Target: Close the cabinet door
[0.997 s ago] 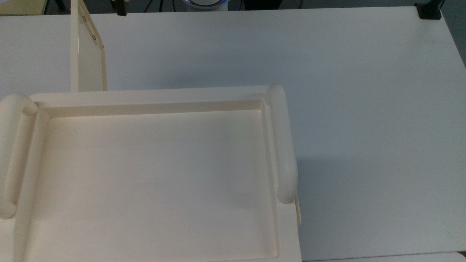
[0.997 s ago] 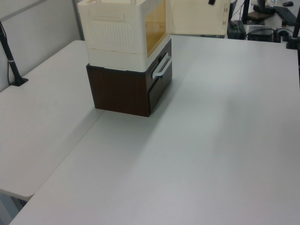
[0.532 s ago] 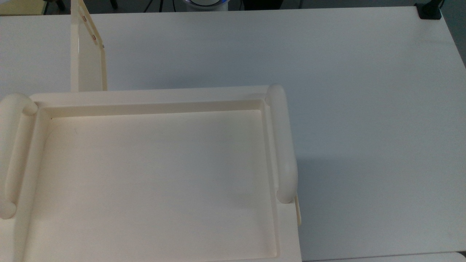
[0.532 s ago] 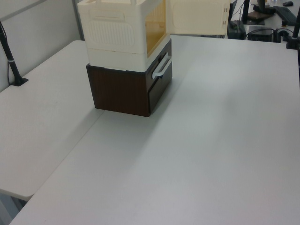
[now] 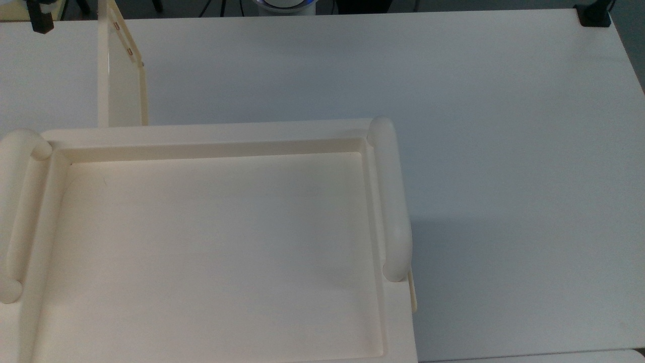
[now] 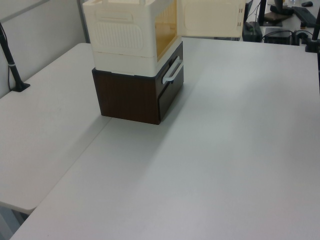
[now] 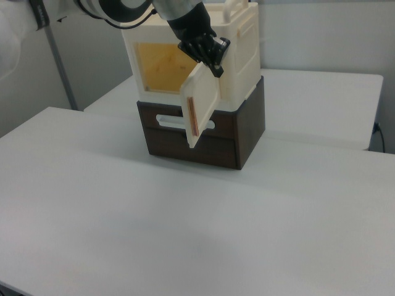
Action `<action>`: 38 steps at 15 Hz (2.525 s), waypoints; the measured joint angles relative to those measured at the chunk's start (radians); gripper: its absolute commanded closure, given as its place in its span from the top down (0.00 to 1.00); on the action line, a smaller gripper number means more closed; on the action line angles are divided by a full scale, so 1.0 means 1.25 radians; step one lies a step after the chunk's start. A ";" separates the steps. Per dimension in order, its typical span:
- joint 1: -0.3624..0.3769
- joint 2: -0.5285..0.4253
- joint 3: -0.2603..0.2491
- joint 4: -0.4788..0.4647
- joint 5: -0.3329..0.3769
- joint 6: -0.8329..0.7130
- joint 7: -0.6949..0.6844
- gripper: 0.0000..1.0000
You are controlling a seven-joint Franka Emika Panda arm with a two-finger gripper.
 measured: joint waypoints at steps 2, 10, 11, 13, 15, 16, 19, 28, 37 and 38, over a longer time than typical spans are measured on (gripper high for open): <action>0.001 0.002 0.001 -0.005 0.006 -0.006 -0.002 0.00; 0.067 0.019 0.012 -0.017 0.149 -0.018 0.081 0.00; 0.088 0.027 0.013 -0.017 0.153 -0.007 0.106 0.00; 0.114 0.047 0.015 -0.017 0.154 0.042 0.125 0.00; 0.118 0.062 0.015 -0.017 0.156 0.093 0.126 0.00; 0.123 0.073 0.017 -0.017 0.159 0.143 0.126 0.00; 0.153 0.110 0.036 -0.017 0.159 0.288 0.126 0.00; 0.170 0.128 0.038 -0.018 0.159 0.371 0.126 0.00; 0.168 0.127 0.037 -0.040 0.134 0.249 0.037 0.00; 0.166 0.122 0.037 -0.040 0.111 0.175 0.024 0.00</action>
